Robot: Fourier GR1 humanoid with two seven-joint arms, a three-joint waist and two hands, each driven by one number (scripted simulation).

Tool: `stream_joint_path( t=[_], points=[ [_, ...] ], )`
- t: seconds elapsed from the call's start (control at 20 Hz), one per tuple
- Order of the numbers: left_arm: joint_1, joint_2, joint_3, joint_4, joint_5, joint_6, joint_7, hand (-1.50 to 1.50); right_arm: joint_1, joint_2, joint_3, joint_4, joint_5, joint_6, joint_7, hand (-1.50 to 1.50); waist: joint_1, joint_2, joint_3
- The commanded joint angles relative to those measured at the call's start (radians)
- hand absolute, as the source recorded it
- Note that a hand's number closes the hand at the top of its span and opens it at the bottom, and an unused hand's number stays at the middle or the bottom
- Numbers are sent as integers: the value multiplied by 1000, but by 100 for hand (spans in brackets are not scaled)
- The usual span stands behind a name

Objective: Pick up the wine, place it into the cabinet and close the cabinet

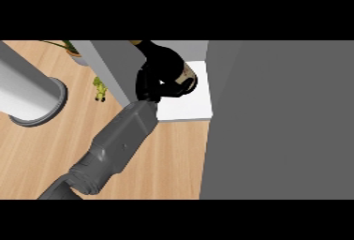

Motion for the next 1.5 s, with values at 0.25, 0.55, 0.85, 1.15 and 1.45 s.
stream_joint_path(
  t=[0.25, 0.55, 0.85, 1.15, 1.45],
  points=[
    [-26, 0, -24, 12, 61, 36, 18, 150, 30, 10, 29, -4, -5, 30, -45, -150, -45, 9, 0],
    [-22, 0, -36, 43, 94, 36, -9, 150, -32, 8, 32, 33, 3, 17, -29, -150, -54, 16, 0],
    [10, 0, -135, -28, 116, 48, 20, 150, -63, 9, 42, 76, 6, 23, -39, -150, -52, 12, 0],
    [75, 0, -204, -131, 208, 105, -34, 150, -85, 23, 71, 92, 23, 16, -39, -150, -80, 17, -1],
    [78, 0, -222, -183, 305, 162, -103, 150, -94, 34, 79, 110, 27, 10, -45, -150, -92, 19, -1]
  ],
)
